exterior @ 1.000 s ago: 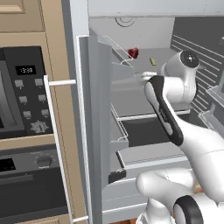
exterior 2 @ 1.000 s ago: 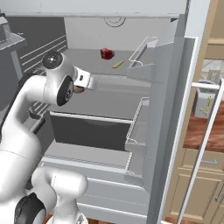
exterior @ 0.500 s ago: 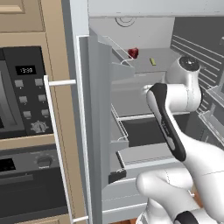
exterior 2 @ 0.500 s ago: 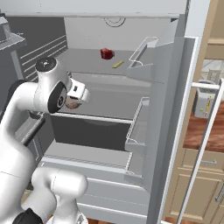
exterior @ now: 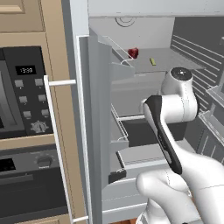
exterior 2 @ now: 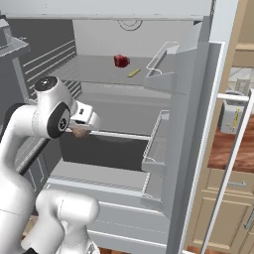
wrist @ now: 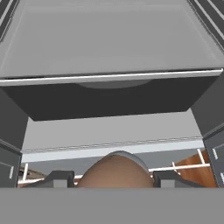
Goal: Pick the egg and butter from the fridge and place them by the bowl for mixing.
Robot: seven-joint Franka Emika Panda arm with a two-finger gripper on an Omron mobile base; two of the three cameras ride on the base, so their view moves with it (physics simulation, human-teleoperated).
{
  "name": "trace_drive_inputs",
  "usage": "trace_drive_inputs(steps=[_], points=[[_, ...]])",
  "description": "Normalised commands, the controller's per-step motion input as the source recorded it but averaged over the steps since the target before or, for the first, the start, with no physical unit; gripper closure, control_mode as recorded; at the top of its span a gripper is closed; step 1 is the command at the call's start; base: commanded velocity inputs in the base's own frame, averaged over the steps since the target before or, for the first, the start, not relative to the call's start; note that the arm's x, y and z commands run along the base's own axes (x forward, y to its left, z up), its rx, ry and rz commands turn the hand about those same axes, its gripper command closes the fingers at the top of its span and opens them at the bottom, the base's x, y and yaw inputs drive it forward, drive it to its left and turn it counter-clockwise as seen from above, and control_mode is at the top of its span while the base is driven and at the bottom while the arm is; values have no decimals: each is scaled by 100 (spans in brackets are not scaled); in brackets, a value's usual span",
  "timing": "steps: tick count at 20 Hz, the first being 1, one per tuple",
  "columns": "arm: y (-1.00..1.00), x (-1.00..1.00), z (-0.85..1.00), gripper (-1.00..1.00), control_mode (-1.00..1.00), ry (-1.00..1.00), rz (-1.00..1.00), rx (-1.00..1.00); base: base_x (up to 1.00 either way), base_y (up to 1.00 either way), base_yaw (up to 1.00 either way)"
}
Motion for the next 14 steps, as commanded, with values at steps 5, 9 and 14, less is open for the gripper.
trace_drive_inputs(steps=[5, 9, 14], points=[[0, 0, 0, 100, -100, 0, 0, 0, 0, 0, 0], [0, 0, 0, 100, 100, 0, 0, 0, 0, 0, 0], [0, 0, 0, 100, 100, 0, 0, 0, -24, 0, 0]])
